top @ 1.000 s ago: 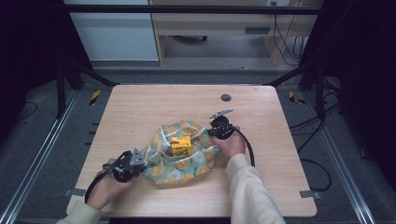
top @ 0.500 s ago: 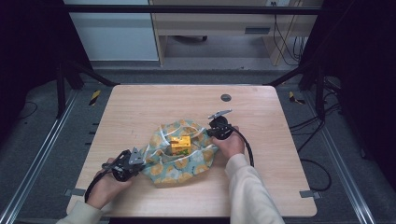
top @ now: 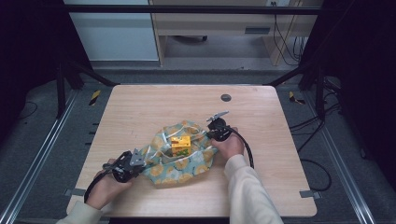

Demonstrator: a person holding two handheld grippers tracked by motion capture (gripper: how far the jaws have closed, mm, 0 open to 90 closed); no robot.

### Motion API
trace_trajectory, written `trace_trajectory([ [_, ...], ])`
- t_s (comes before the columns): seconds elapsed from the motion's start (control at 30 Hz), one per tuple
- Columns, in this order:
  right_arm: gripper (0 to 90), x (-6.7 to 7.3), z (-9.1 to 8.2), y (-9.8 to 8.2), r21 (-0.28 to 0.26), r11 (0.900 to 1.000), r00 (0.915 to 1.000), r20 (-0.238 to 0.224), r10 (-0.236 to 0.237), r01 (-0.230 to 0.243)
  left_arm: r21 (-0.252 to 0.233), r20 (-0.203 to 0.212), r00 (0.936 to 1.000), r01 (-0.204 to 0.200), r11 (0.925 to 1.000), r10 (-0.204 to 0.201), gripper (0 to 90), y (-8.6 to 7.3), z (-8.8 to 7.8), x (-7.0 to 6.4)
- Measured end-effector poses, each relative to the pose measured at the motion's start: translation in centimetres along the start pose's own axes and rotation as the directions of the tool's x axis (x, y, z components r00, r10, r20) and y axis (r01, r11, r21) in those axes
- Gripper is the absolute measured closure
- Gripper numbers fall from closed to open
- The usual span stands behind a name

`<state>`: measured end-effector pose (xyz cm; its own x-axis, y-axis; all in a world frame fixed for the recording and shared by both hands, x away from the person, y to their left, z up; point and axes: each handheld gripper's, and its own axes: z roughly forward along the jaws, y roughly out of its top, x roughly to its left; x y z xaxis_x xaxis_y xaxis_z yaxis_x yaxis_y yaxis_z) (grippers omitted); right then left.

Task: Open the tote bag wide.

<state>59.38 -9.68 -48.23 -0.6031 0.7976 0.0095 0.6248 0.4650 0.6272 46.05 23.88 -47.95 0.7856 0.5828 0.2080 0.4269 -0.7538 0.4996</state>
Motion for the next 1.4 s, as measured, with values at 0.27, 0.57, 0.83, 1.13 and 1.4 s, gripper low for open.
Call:
trace_trajectory([
  [0.27,90.0,0.1,0.2,-0.3,0.011,1.0,0.9998,0.003,-0.02,0.02,0.003,0.006,1.0,-0.002,1.0,0.002,90.0,-0.1,-0.1,0.0],
  [0.57,87.6,0.1,0.1,-0.6,0.002,1.0,1.0,-0.003,0.001,-0.001,-0.006,0.013,0.9999,0.006,1.0,-0.006,89.1,-0.2,-0.2,-0.2],
  [0.83,77.0,-0.4,-0.4,-0.8,-0.006,1.0,1.0,0.0,0.004,-0.004,-0.024,0.019,0.9997,0.013,0.9996,-0.013,84.9,-0.2,-0.5,-0.5],
  [1.13,52.4,-0.5,-1.7,-0.7,-0.035,0.999,0.9992,0.039,-0.009,0.011,-0.098,-0.012,0.9983,0.055,0.9937,-0.056,60.0,-0.2,-0.8,-0.4],
  [1.4,43.7,-0.1,-2.4,-0.4,-0.053,0.998,0.9981,0.054,-0.028,0.031,-0.129,-0.024,0.9973,0.066,0.9894,-0.07,47.3,0.0,-0.9,-0.4],
])
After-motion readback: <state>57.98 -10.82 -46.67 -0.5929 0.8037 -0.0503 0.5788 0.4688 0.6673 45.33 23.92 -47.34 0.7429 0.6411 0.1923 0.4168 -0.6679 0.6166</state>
